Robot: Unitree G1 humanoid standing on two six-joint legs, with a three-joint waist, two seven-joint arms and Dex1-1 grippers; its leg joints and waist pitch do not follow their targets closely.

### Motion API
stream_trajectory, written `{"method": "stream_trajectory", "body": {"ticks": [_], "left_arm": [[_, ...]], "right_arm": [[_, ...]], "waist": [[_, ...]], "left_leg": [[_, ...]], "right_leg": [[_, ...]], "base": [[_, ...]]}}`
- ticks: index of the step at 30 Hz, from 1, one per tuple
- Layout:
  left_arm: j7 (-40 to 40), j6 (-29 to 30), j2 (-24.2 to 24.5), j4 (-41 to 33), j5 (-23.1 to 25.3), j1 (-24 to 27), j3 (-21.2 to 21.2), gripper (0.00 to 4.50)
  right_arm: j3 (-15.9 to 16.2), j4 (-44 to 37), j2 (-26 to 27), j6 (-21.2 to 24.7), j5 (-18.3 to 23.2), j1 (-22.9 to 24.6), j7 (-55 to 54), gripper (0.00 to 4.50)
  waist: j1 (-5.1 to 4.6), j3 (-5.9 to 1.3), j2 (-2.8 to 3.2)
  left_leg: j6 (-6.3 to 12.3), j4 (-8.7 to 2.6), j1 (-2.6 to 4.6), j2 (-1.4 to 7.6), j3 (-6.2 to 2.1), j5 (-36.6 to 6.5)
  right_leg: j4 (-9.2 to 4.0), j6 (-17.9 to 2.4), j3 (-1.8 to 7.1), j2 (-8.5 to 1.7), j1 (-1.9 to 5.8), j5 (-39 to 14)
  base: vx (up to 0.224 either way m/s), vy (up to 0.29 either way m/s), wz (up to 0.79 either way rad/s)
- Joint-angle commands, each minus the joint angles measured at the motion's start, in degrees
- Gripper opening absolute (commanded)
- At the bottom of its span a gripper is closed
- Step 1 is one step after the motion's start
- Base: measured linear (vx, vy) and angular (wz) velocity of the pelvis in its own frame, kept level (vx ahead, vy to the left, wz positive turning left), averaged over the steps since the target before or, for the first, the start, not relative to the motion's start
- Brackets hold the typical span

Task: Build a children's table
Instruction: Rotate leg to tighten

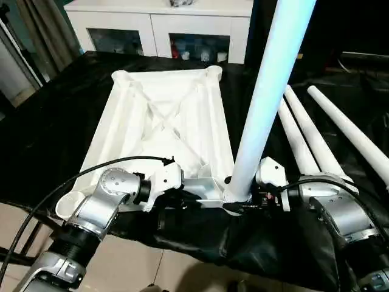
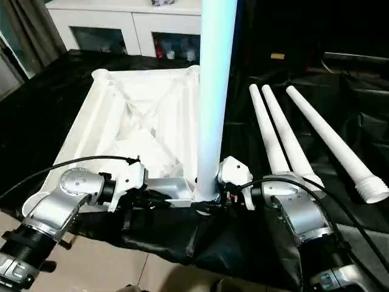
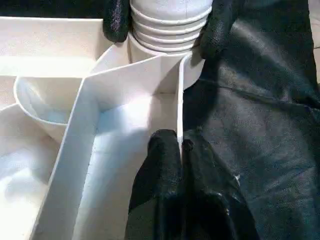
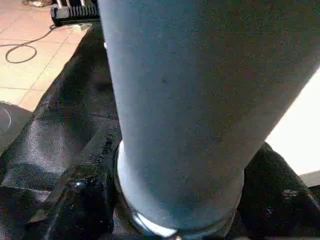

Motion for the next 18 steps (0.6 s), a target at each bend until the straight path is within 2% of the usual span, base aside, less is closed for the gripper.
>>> {"method": "stream_trajectory", "body": {"ticks": [1,5,8,9,11,12,13,14,16,18], "left_arm": [[-2.00,-1.56,-0.32,-2.46,-3.22,-0.25,0.86,0.00],[-0.92,-0.80,-1.01,-2.43,-3.02,-0.16,0.82,0.00],[3.28,-0.14,-3.07,-1.46,-1.70,-0.83,1.08,0.00],[7.16,0.43,-4.93,-0.53,-0.49,-1.44,1.36,0.00],[10.92,1.08,-6.85,0.26,0.52,-1.94,1.67,0.00],[12.62,1.21,-7.90,0.58,0.84,-2.07,1.78,0.00],[16.54,1.24,-10.28,1.46,1.91,-2.37,1.77,0.00],[16.56,1.24,-10.29,1.47,1.91,-2.37,1.77,0.00],[21.34,1.94,-13.30,2.12,3.38,-2.75,1.49,0.00],[25.07,2.28,-15.69,2.82,4.97,-3.20,0.92,0.00]], "right_arm": [[0.23,-0.01,0.36,0.74,0.09,0.50,0.27,2.75],[-0.50,-0.32,1.27,2.16,1.40,1.33,-0.48,2.72],[-1.38,-0.03,3.12,3.16,2.02,1.61,-3.57,2.72],[-2.35,1.19,5.31,3.02,1.26,1.19,-8.23,2.72],[-3.45,2.76,7.81,2.94,0.24,0.53,-13.65,2.72],[-3.98,3.66,9.15,3.45,-0.29,0.10,-16.60,2.72],[-5.06,5.90,12.22,4.41,-1.61,-0.86,-23.48,2.72],[-5.07,5.91,12.23,4.41,-1.62,-0.86,-23.51,2.72],[-6.42,7.91,16.12,5.40,-2.85,-1.77,-31.25,2.72],[-7.69,9.25,19.38,6.28,-3.70,-2.49,-37.43,2.72]], "waist": [[0.04,-4.04,-1.00],[0.08,-4.13,-0.83],[0.07,-4.14,-0.92],[0.00,-4.07,-1.00],[-0.18,-3.90,-1.03],[-0.50,-3.81,-1.20],[-0.67,-3.80,-1.24],[-1.14,-3.75,-1.25],[-1.67,-3.57,-1.08],[-1.87,-3.48,-1.02]], "left_leg": [[6.91,-3.81,-0.18,1.11,0.06,-5.07],[6.99,-3.72,-0.20,1.10,0.04,-4.67],[6.82,-3.70,-0.19,1.13,0.09,-4.81],[6.56,-3.73,-0.22,1.06,0.06,-5.04],[5.58,-3.83,-0.14,0.94,0.06,-5.69],[4.85,-3.87,-0.38,0.67,0.01,-6.23],[4.32,-3.87,-0.31,0.54,0.01,-6.50],[3.92,-3.87,-0.32,0.42,-0.02,-6.79],[4.05,-3.82,-0.28,0.25,0.00,-7.41],[4.03,-3.84,-0.22,0.18,0.03,-7.81]], "right_leg": [[-3.70,-12.09,2.25,-3.48,4.31,-14.03],[-3.56,-12.55,2.21,-3.46,4.39,-12.77],[-3.55,-12.58,2.25,-3.44,4.36,-12.77],[-3.70,-12.35,2.22,-3.45,4.38,-13.49],[-4.09,-11.54,2.17,-3.48,4.24,-16.24],[-4.27,-10.53,2.06,-3.42,4.47,-18.33],[-4.52,-9.58,2.05,-3.41,4.37,-19.98],[-4.64,-9.03,1.96,-3.37,4.26,-21.42],[-5.18,-7.62,1.92,-3.24,4.09,-24.26],[-5.42,-7.11,1.83,-3.20,3.85,-25.77]], "base": [[0.000,0.000,0.00],[0.000,0.000,0.00],[0.000,0.000,0.00],[0.000,0.000,0.00],[0.000,0.000,0.00],[0.000,0.000,0.00],[0.000,0.000,0.00],[0.000,0.000,0.00],[0.000,0.000,0.00],[0.000,0.000,0.00]]}}
